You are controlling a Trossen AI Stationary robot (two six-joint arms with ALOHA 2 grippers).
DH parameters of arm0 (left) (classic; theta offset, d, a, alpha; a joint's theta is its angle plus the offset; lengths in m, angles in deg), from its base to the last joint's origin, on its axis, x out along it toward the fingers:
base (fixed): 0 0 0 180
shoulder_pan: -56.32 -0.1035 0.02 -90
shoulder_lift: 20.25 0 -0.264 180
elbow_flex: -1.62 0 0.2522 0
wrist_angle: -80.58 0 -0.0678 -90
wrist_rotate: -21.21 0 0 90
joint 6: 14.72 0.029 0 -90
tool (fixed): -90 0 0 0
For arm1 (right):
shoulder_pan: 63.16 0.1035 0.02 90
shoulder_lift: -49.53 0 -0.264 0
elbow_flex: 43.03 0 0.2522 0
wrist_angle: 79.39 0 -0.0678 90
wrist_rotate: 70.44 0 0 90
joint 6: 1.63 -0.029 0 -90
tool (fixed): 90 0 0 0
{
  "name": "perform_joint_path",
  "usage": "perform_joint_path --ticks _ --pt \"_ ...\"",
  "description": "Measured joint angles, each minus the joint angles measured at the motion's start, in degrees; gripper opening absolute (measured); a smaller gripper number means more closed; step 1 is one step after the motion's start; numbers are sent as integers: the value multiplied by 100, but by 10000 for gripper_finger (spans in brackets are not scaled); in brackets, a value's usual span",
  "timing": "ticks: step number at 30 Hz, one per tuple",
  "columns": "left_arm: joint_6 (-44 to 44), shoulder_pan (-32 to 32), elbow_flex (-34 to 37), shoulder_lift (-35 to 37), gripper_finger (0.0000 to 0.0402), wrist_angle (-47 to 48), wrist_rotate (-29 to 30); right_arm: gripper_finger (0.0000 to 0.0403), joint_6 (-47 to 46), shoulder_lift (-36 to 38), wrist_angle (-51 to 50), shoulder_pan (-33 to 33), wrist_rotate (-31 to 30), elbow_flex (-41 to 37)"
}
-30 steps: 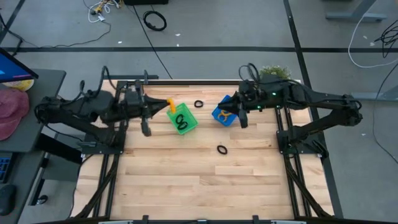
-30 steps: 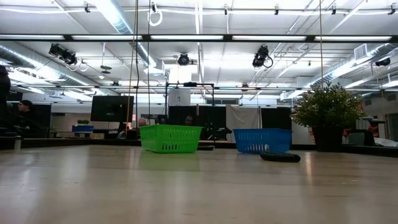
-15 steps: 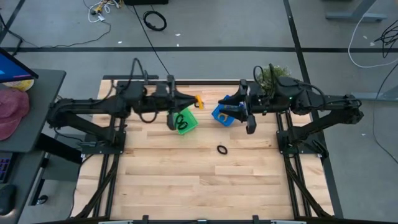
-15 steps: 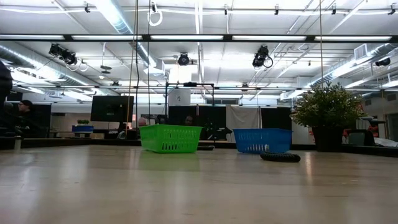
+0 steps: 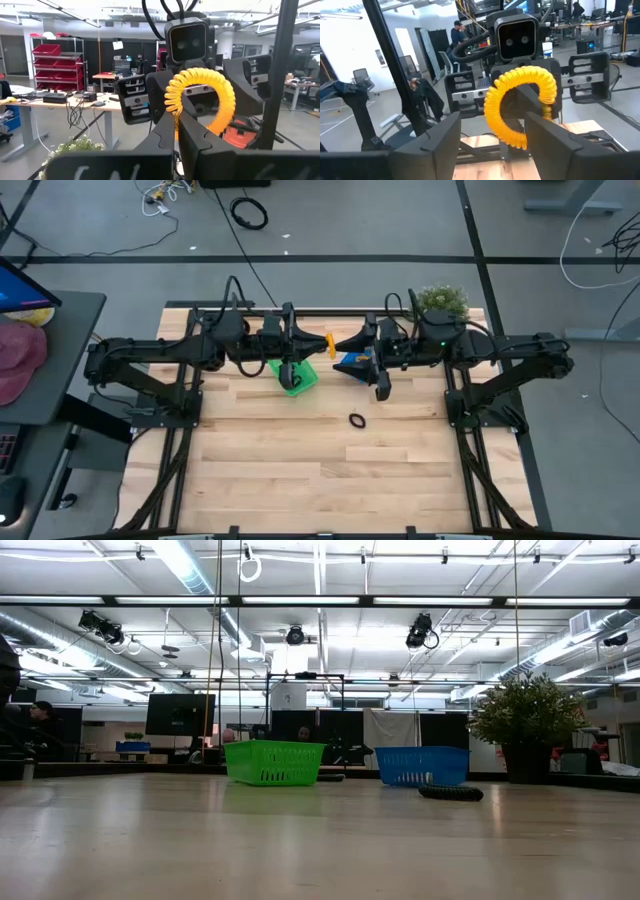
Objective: Sort spring keychains
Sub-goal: Put the yellow spring keychain into the blue bin
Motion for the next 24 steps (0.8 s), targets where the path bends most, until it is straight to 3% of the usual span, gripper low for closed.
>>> perform_joint_path --ticks 10,24 --pt "8 0 0 0 5 72 10 174 -127 -142 216 0 135 0" --pt "42 0 0 2 10 232 109 16 -146 -138 282 -4 129 0"
